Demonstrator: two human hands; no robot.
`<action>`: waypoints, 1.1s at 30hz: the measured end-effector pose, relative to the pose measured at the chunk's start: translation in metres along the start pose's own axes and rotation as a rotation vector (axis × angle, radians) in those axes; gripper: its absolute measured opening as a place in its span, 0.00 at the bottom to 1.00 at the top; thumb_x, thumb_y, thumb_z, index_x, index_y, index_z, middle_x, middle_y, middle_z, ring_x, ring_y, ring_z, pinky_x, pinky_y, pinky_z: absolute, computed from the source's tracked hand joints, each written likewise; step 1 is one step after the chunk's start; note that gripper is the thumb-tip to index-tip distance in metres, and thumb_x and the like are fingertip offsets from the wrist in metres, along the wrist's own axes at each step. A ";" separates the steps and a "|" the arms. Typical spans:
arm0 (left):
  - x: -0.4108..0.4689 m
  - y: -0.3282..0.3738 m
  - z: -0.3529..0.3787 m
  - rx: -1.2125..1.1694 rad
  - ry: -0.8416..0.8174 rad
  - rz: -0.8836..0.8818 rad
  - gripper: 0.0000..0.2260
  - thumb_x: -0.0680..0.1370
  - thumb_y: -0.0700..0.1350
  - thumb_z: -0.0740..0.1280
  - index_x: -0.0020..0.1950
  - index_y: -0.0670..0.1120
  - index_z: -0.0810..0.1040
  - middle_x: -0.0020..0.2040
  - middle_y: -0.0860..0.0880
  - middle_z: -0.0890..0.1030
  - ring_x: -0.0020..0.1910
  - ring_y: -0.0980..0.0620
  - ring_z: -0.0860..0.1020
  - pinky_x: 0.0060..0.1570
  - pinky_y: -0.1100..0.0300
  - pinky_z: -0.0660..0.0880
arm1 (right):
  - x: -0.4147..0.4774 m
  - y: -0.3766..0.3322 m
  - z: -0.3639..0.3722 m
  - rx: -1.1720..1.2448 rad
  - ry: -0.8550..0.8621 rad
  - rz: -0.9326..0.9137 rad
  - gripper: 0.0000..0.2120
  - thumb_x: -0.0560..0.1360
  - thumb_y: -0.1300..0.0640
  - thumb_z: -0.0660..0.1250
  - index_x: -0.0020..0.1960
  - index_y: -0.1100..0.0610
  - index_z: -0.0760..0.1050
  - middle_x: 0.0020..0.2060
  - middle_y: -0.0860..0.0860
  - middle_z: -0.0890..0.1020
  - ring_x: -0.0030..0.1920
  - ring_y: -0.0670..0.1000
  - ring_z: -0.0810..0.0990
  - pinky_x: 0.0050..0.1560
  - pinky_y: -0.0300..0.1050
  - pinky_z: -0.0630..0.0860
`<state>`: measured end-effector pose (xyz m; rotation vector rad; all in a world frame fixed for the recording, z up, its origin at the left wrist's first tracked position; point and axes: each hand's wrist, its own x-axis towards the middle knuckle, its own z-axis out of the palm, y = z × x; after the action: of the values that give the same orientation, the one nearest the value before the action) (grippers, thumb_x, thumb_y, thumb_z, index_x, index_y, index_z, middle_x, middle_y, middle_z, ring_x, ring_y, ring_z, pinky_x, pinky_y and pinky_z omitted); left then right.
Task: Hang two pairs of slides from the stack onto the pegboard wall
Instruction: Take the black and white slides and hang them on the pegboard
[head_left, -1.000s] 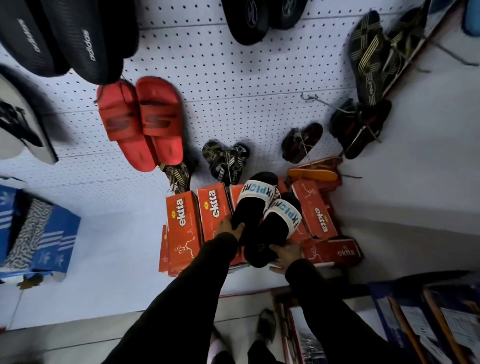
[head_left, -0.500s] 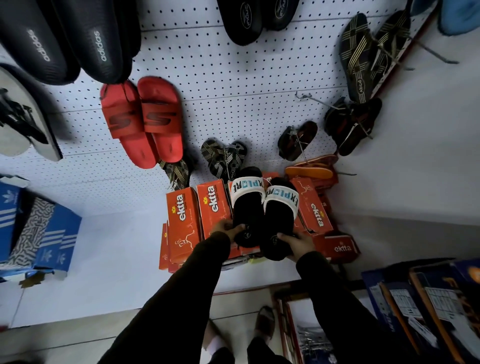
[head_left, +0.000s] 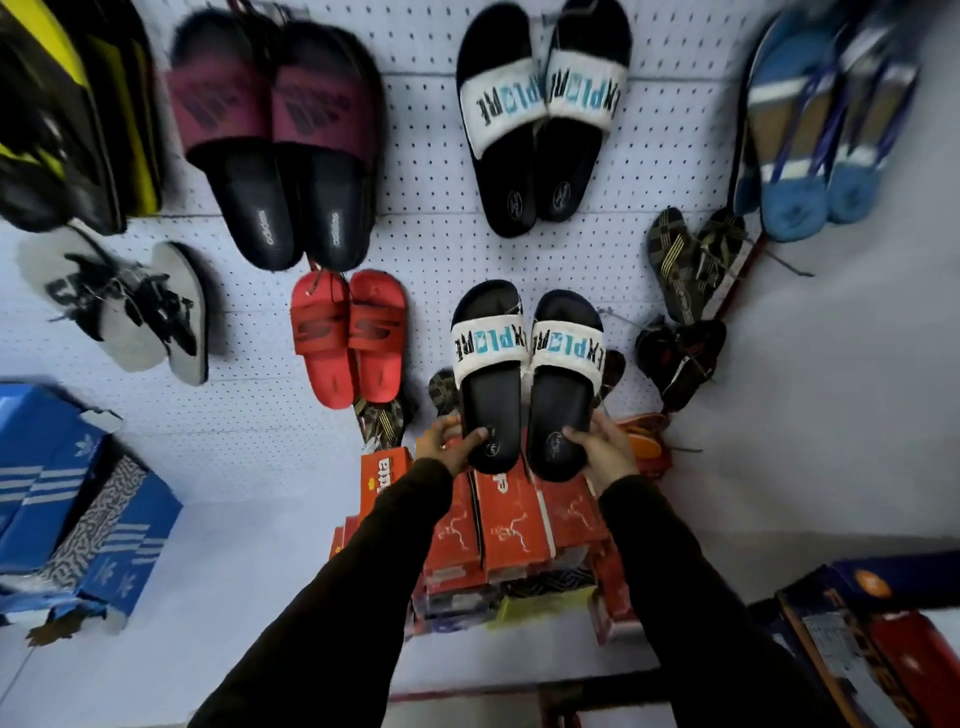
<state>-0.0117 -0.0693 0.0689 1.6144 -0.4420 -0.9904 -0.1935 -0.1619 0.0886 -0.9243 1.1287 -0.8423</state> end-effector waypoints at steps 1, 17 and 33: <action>-0.003 0.014 0.001 -0.013 0.007 0.042 0.18 0.74 0.36 0.70 0.62 0.39 0.71 0.42 0.48 0.77 0.36 0.57 0.75 0.28 0.67 0.76 | -0.002 -0.014 0.002 0.006 0.008 -0.030 0.24 0.72 0.73 0.67 0.68 0.64 0.73 0.59 0.64 0.81 0.59 0.62 0.80 0.66 0.57 0.75; -0.013 0.188 0.038 -0.159 -0.024 0.512 0.18 0.73 0.39 0.72 0.61 0.40 0.74 0.54 0.44 0.81 0.38 0.51 0.82 0.44 0.54 0.81 | 0.012 -0.186 0.017 0.150 -0.134 -0.367 0.27 0.74 0.70 0.67 0.72 0.60 0.69 0.64 0.60 0.81 0.64 0.60 0.80 0.68 0.60 0.74; 0.038 0.254 0.053 -0.194 0.111 0.528 0.19 0.71 0.41 0.75 0.59 0.40 0.75 0.52 0.43 0.79 0.54 0.40 0.80 0.55 0.40 0.79 | 0.059 -0.269 0.036 0.073 -0.173 -0.424 0.27 0.74 0.71 0.67 0.72 0.62 0.69 0.65 0.62 0.79 0.63 0.63 0.80 0.67 0.60 0.75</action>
<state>0.0235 -0.2051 0.2909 1.2752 -0.6346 -0.5233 -0.1687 -0.3129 0.3202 -1.1724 0.7571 -1.1142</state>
